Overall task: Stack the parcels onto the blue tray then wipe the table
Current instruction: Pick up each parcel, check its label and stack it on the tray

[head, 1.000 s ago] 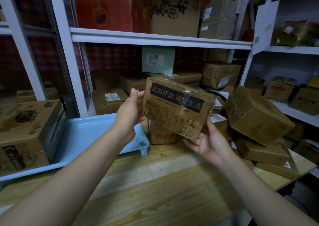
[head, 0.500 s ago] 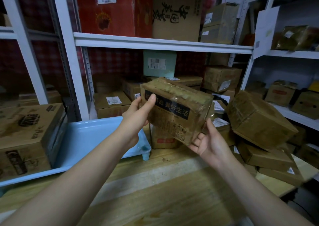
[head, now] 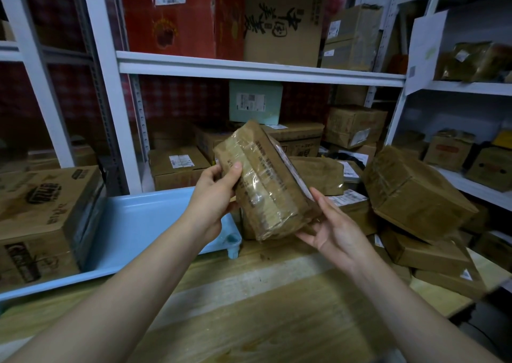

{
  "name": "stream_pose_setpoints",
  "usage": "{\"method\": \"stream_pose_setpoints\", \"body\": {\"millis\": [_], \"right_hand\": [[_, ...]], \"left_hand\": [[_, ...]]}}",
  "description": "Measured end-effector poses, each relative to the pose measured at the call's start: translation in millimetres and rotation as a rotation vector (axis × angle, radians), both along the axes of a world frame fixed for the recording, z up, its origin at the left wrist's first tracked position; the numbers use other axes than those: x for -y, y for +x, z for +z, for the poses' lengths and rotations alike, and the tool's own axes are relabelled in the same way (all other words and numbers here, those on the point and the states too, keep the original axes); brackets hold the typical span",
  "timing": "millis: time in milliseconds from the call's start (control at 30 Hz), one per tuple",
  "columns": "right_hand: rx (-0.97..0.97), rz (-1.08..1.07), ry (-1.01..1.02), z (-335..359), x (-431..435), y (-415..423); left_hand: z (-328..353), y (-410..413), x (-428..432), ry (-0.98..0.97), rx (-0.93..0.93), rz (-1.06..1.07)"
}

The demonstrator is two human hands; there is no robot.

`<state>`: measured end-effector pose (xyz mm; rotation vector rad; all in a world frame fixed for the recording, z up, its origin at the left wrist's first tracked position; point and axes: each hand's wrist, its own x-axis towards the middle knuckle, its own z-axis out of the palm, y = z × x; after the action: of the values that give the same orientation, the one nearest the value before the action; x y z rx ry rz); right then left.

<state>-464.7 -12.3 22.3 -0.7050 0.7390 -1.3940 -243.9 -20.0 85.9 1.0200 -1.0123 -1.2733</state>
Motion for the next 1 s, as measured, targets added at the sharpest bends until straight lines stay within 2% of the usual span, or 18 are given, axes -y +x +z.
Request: {"method": "stream_pose_setpoints", "body": {"millis": [167, 433, 733, 900, 1000], "right_hand": [[-0.056, 0.107, 0.019, -4, -1, 4], [0.098, 0.260, -0.066, 3, -7, 6], [-0.039, 0.115, -0.103, 6, -9, 14], [-0.089, 0.080, -0.143, 4, -5, 15], [-0.052, 0.076, -0.176, 3, -4, 13]], "left_hand": [[1, 0, 0, -0.035, 0.058, 0.038], [0, 2, -1, -0.048, 0.026, 0.143], [1, 2, -8, -0.106, 0.155, 0.058], [1, 1, -11, -0.030, 0.218, -0.009], [0, 1, -15, -0.004, 0.231, -0.013]]}}
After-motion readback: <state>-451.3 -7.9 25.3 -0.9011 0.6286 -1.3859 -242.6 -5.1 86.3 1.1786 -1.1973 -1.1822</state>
